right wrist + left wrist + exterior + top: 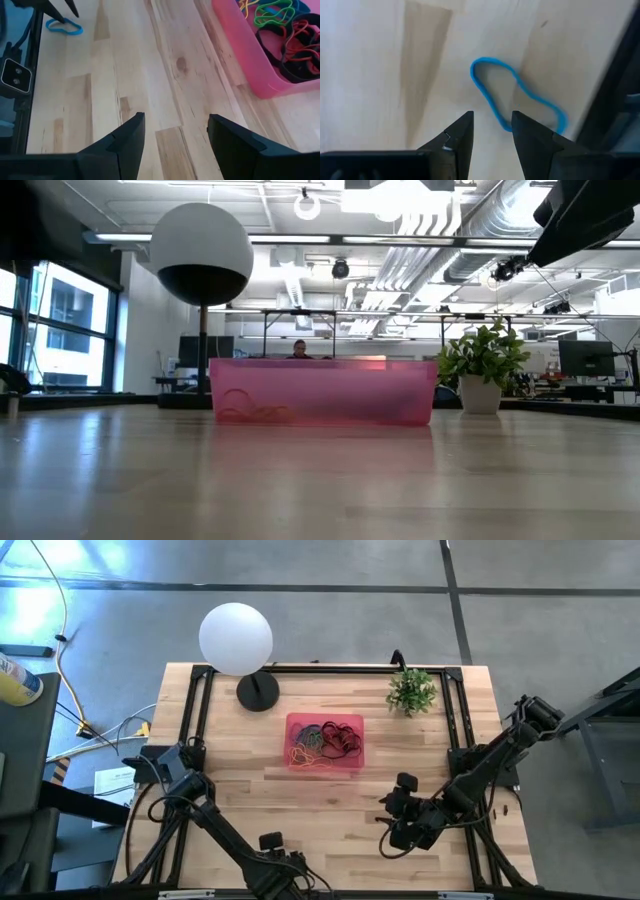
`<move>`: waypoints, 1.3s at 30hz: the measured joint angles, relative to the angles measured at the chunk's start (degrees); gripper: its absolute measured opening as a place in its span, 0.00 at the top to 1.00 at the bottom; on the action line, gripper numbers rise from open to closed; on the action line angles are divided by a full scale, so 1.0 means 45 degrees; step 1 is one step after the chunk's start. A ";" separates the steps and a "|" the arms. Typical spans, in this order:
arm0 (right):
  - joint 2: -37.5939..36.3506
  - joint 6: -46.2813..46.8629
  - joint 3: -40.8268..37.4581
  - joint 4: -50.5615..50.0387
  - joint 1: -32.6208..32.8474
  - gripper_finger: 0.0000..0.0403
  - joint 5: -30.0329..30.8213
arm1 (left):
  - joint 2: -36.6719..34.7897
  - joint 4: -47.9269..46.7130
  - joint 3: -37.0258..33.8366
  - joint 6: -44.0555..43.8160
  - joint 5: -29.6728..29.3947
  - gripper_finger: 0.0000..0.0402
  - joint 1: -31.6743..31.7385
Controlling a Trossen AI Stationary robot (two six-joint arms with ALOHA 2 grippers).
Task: Pick and place rubber bands into bin
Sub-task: Put the blue rubber band into the red bin
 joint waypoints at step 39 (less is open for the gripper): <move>0.0000 0.0316 0.0000 0.0054 0.0141 0.49 0.0340 | -0.0047 0.1615 -0.1022 0.5299 0.1184 0.96 0.1254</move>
